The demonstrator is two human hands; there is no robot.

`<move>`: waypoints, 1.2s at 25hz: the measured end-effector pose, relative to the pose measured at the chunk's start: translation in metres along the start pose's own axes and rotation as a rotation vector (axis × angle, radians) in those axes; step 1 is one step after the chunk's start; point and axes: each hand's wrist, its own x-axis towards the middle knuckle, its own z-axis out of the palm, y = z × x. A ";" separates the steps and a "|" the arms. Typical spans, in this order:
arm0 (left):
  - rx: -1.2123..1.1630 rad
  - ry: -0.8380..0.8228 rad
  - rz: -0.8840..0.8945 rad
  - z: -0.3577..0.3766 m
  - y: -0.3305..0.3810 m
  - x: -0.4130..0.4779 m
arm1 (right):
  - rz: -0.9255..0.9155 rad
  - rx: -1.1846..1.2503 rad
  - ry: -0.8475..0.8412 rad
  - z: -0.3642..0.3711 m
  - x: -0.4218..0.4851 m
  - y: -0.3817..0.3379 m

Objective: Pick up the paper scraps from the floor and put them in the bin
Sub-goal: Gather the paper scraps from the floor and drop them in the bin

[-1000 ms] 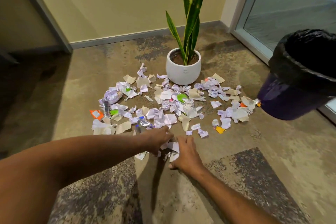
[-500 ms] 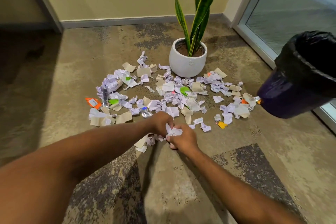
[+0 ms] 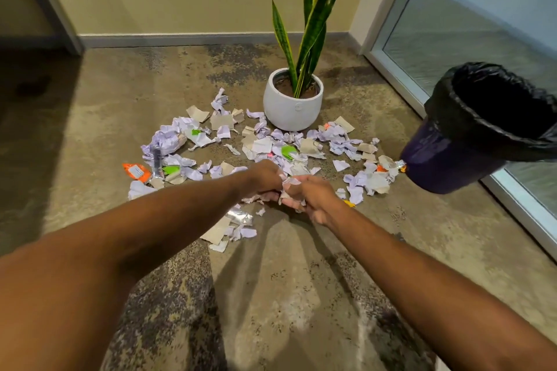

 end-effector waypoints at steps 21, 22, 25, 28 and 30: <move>-0.592 0.273 0.411 0.106 0.398 -0.019 | -0.340 -0.402 -0.067 -0.270 -0.084 -0.335; -0.577 0.284 0.403 0.118 0.412 -0.013 | -0.307 -0.403 -0.078 -0.285 -0.080 -0.341; -0.575 0.287 0.357 0.159 0.452 0.008 | -0.228 -0.396 -0.088 -0.334 -0.061 -0.352; -0.518 0.264 0.298 0.198 0.483 0.021 | -0.198 -0.405 -0.002 -0.373 -0.038 -0.352; -0.482 0.258 0.250 0.215 0.492 0.027 | -0.162 -0.404 0.023 -0.386 -0.027 -0.345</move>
